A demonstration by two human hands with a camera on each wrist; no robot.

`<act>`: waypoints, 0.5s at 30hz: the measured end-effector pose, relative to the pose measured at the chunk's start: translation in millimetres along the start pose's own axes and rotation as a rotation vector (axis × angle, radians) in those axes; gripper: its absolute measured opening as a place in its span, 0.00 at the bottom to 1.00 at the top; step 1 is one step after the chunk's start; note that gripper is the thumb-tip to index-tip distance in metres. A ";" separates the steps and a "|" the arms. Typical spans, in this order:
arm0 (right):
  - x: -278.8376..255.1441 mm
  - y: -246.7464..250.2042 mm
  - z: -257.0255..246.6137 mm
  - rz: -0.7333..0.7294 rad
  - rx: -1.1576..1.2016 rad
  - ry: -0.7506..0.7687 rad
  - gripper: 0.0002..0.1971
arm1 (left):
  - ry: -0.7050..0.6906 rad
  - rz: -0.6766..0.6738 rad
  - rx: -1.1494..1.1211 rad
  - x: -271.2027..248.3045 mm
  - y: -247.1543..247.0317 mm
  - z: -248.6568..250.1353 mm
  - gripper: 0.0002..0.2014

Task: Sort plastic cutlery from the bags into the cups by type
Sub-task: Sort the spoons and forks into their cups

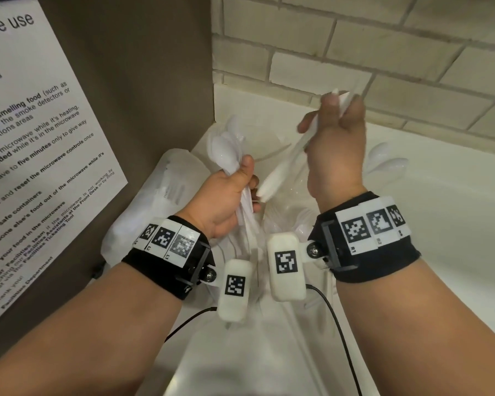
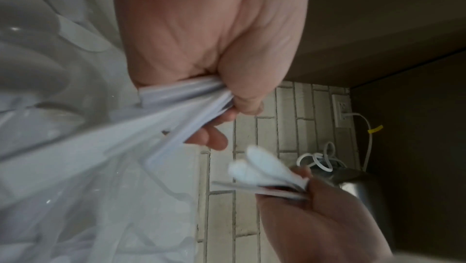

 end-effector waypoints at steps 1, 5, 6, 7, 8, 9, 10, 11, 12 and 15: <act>0.8 5.1 -5.2 0.033 0.066 0.019 0.09 | -0.002 0.019 -0.011 1.3 2.2 1.4 0.16; -3.6 -0.7 -0.7 -0.168 0.005 -0.057 0.12 | -0.039 0.046 -0.136 2.5 5.0 11.7 0.15; -7.4 -6.2 7.7 -0.264 -0.128 -0.099 0.11 | -0.054 0.055 -0.177 3.0 5.4 14.8 0.15; -12.6 -11.0 15.9 -0.363 -0.263 -0.124 0.09 | -0.074 0.064 -0.210 3.4 5.8 18.3 0.15; -17.7 -14.8 22.7 -0.456 -0.381 -0.118 0.07 | -0.098 0.071 -0.234 4.4 5.8 21.9 0.15; -23.1 -18.4 27.7 -0.545 -0.470 -0.094 0.08 | -0.121 0.076 -0.255 5.7 6.4 24.6 0.14; -28.4 -21.4 32.4 -0.630 -0.524 -0.085 0.09 | -0.143 0.084 -0.268 6.8 7.3 27.0 0.14; -32.9 -23.7 36.5 -0.704 -0.547 -0.102 0.10 | -0.162 0.094 -0.270 7.3 8.0 28.9 0.14; -37.0 -24.9 39.0 -0.763 -0.551 -0.132 0.12 | -0.178 0.103 -0.260 7.5 8.1 30.3 0.14; -43.5 -25.8 42.7 -0.873 -0.593 -0.191 0.20 | -0.198 0.079 -0.254 4.8 3.0 31.4 0.13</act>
Point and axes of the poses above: each hand's wrist, its own x-axis towards the middle knuckle, its own y-axis out of the back of the hand, z = x × y, the point moved 6 cm from there along x, towards the middle knuckle, and after that the axes turned 2 degrees about z, right-handed, at the moved point
